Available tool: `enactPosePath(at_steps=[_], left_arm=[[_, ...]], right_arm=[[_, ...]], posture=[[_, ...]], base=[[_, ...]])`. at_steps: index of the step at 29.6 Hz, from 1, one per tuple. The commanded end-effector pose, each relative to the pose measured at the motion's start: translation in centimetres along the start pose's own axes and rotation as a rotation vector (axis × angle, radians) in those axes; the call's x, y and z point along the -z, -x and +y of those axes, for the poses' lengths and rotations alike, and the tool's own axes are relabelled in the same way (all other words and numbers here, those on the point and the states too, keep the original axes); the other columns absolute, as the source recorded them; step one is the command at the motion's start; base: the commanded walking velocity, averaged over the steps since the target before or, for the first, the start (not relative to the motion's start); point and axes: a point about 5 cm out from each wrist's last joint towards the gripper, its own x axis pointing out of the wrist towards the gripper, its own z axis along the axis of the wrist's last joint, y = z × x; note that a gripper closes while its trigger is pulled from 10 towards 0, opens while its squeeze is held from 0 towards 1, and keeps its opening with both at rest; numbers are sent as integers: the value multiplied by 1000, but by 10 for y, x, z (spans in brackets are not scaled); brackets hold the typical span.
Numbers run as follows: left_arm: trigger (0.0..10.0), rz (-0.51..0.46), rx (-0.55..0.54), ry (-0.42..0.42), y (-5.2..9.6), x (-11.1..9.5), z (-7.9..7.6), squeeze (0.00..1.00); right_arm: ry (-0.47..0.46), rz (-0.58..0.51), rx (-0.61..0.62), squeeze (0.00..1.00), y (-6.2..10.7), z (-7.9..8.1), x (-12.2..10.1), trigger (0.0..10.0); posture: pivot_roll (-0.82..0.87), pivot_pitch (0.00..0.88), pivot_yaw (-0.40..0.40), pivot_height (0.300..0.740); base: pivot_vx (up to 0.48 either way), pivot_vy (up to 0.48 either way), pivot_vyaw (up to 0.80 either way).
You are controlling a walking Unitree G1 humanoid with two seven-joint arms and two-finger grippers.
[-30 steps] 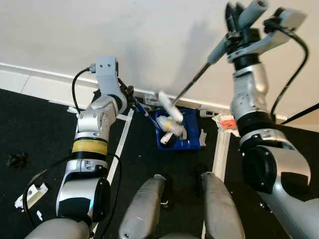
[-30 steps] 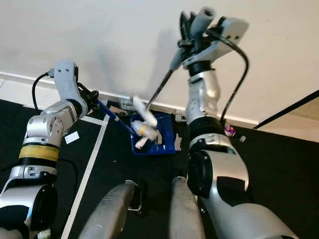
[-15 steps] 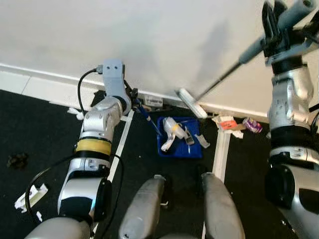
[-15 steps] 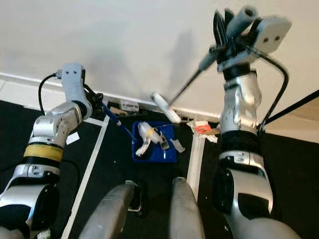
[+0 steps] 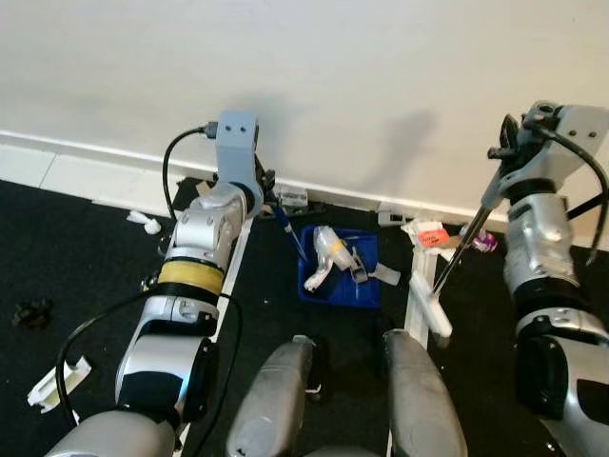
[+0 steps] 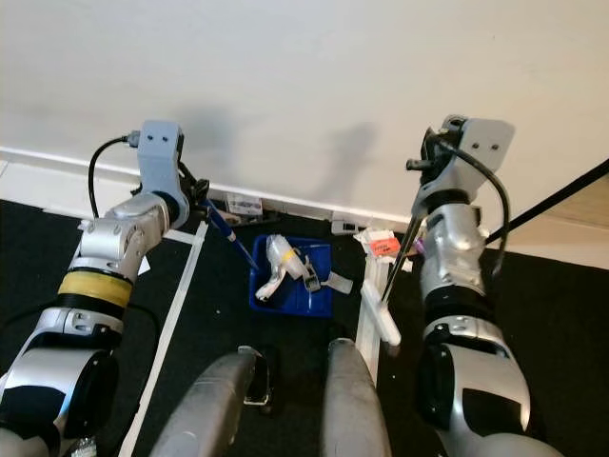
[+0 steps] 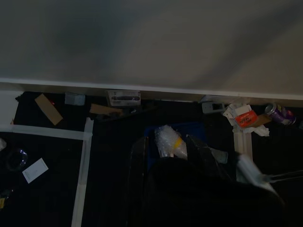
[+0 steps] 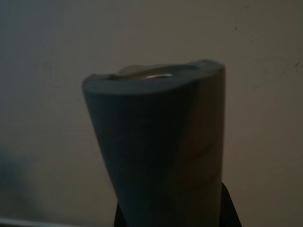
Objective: Sweep floor
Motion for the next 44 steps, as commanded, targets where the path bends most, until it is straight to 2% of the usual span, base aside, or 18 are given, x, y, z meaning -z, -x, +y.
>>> enactPosePath(at_steps=[1,5,10,11,12,13,19,22,28,29,32,34,35,37,39,41,42,44], left_arm=[[10000,7,-27,-30,2,1,4,0],[10000,6,-23,-35,5,1,5,0],[10000,6,-18,-39,8,2,7,0],[10000,7,-19,-39,8,3,8,0],[10000,8,-20,-39,8,3,9,0],[10000,8,-21,-38,7,3,8,0],[10000,5,-16,-30,4,3,4,0],[10000,2,-11,-22,3,4,1,0],[10000,-7,-24,32,2,2,4,0],[10000,-21,-69,112,5,-2,20,0],[10000,-43,-137,202,9,-6,42,0],[10000,-49,-157,205,12,-8,48,0],[10000,-64,-185,204,17,-11,61,0],[10000,-70,-192,204,20,-12,65,0],[10000,-104,-217,192,30,-18,80,0],[10000,-113,-223,190,33,-19,84,0],[10000,-139,-259,184,42,-21,97,0],[10000,-148,-276,185,47,-21,103,0]], right_arm=[[-71,-28,35,0,1,9,5,10000],[-78,1,38,0,3,24,15,10000],[-147,2,-8,0,1,47,16,10000],[-281,2,-26,0,-2,61,16,10000],[-331,2,-34,0,-2,66,16,10000],[-435,-10,-87,0,-4,84,13,10000],[-524,-45,-189,0,-8,109,2,10000],[-523,-75,-246,0,-9,119,-5,10000],[-467,-160,-311,0,-12,118,-21,10000],[-438,-205,-364,0,-14,115,-31,10000],[-387,-251,-433,0,-13,113,-41,10000],[-366,-258,-453,0,-12,112,-43,10000],[-332,-269,-489,0,-10,109,-46,10000],[-323,-273,-502,0,-9,109,-47,10000],[-261,-283,-562,0,-4,104,-51,10000],[-250,-287,-577,0,-2,103,-53,10000],[-247,-304,-606,0,3,94,-62,10000],[-245,-312,-617,0,5,89,-67,10000]], posture=[[53,213,93,740],[85,213,95,740],[95,211,92,740],[90,206,88,740],[90,206,88,740],[85,201,85,740],[67,194,76,740],[56,188,71,740],[32,175,59,740],[7,162,50,740],[1,158,46,740],[-3,154,41,740],[-4,153,36,740],[-4,153,36,740],[5,150,29,740],[6,149,28,740],[10,146,25,740],[11,144,24,740]], base=[[0,0,0],[0,0,0],[0,0,0],[0,0,0],[0,0,0],[0,0,0],[0,0,0],[0,0,0],[0,0,0],[0,0,0],[0,0,0],[0,0,0],[0,0,0],[0,0,0],[0,0,0],[0,0,0],[0,0,0],[0,0,0]])
